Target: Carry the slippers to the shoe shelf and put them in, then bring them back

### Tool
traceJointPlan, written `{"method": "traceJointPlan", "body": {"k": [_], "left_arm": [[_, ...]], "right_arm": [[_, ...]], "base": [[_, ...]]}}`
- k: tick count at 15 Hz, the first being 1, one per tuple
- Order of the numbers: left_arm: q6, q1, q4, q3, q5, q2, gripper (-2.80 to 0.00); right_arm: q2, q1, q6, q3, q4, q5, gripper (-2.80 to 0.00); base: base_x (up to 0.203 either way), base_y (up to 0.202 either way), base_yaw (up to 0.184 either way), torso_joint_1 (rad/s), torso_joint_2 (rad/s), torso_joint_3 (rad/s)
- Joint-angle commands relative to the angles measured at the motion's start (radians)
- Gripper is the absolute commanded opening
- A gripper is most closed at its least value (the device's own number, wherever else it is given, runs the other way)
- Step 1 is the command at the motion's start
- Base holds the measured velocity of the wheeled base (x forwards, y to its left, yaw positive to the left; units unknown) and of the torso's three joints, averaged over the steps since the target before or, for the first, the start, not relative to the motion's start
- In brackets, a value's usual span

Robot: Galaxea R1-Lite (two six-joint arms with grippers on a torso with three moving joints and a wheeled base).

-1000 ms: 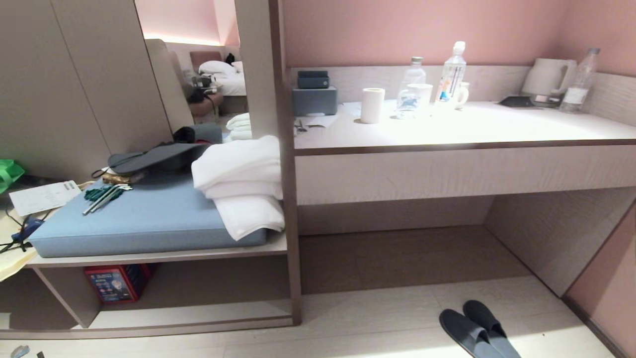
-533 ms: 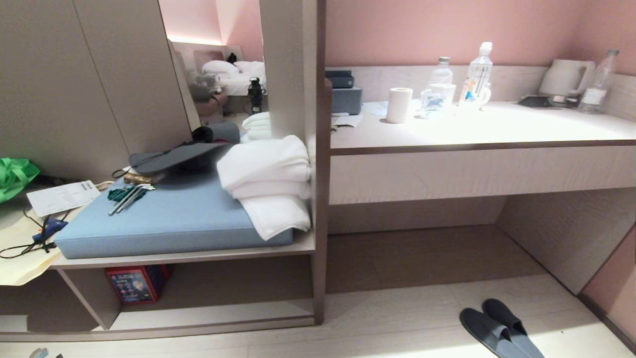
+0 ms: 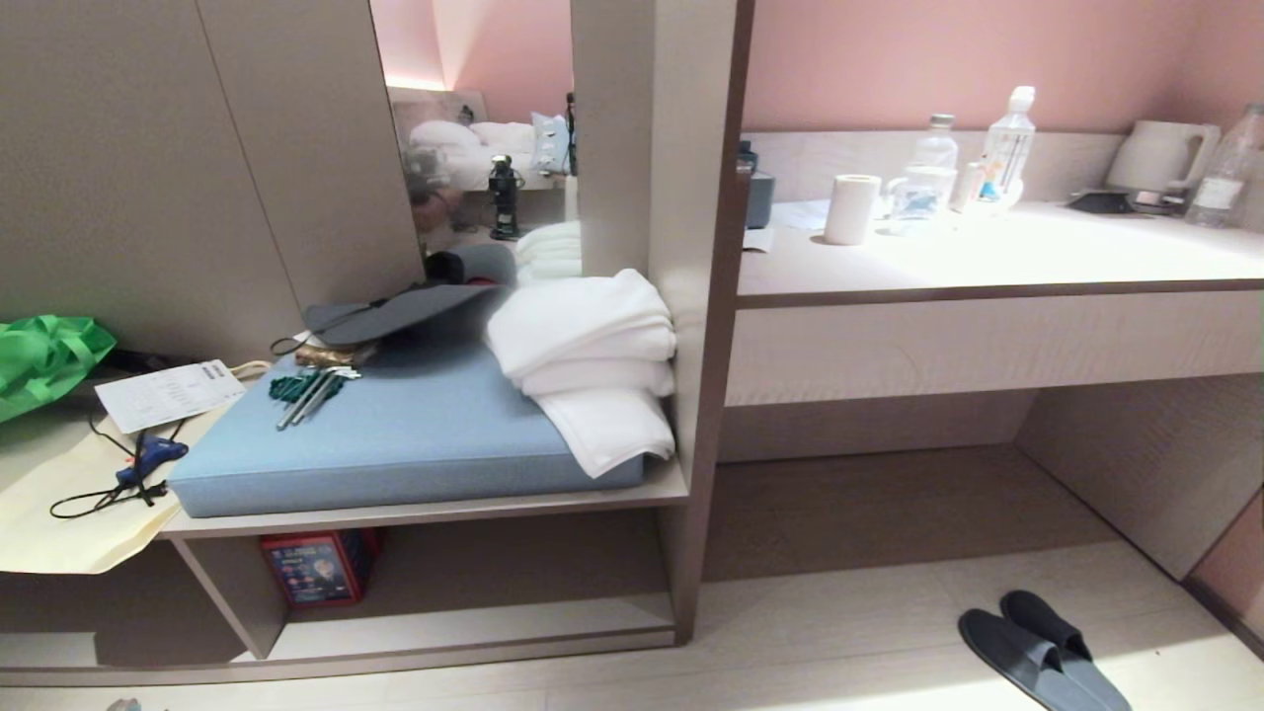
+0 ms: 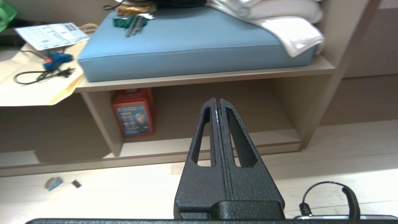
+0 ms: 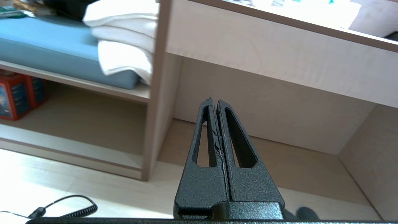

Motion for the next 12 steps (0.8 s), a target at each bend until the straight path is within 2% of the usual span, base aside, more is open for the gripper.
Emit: {"method": "traceJointPlan", "body": {"k": [1,12], "left_arm": [[-0.001,0.0,0.0,-0.001,0.0,0.001,-2.8],[-0.001,0.0,0.001,-0.001,0.0,0.001,-2.8]], "right_arm": [[0.001,0.0,-0.001,0.0,-0.001,0.002,-2.8],[0.001,0.0,-0.001,0.0,-0.001,0.002,-2.8]], "base": [[0.0,0.198,-0.002,0.004,0.01,0.002],[0.0,0.197,-0.002,0.003,0.0,0.002]]}}
